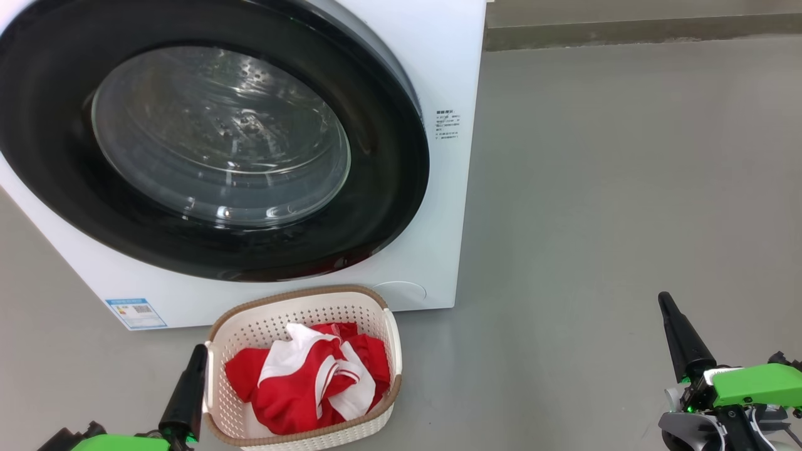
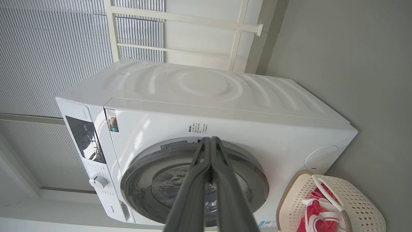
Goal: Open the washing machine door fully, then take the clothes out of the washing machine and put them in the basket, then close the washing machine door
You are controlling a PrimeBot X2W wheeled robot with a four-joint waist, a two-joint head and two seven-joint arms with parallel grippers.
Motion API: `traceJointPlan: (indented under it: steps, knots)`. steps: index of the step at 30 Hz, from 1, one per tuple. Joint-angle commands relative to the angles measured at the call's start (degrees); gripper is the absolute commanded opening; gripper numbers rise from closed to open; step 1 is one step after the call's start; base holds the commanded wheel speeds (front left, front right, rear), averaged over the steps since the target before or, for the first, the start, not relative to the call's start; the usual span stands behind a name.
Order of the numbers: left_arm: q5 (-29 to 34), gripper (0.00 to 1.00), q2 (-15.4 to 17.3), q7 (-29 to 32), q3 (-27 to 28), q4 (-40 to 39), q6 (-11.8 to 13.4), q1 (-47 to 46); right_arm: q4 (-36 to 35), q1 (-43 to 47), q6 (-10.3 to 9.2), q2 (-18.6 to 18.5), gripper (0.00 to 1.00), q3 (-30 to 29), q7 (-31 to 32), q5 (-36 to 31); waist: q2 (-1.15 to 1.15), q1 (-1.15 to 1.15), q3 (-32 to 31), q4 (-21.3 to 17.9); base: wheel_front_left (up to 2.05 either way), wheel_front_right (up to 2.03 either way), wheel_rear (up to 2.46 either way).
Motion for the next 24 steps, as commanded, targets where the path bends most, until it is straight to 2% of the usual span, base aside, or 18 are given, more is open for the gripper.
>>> traceJointPlan:
  steps: [1,24]
  knots:
    - [-0.05,0.0,0.62,0.22,1.99,-1.19,-0.4,-2.23,-1.7,-2.38,0.02,-0.66,0.0,0.96,0.26,0.05,0.0,0.0,0.0,0.0,0.0,0.0,0.0]
    - [0.18,0.0,0.43,0.44,2.27,-1.18,-0.4,-2.25,-1.69,-2.4,0.02,-0.5,0.0,0.73,0.45,-0.15,0.0,0.0,0.0,0.0,0.0,0.0,0.0]
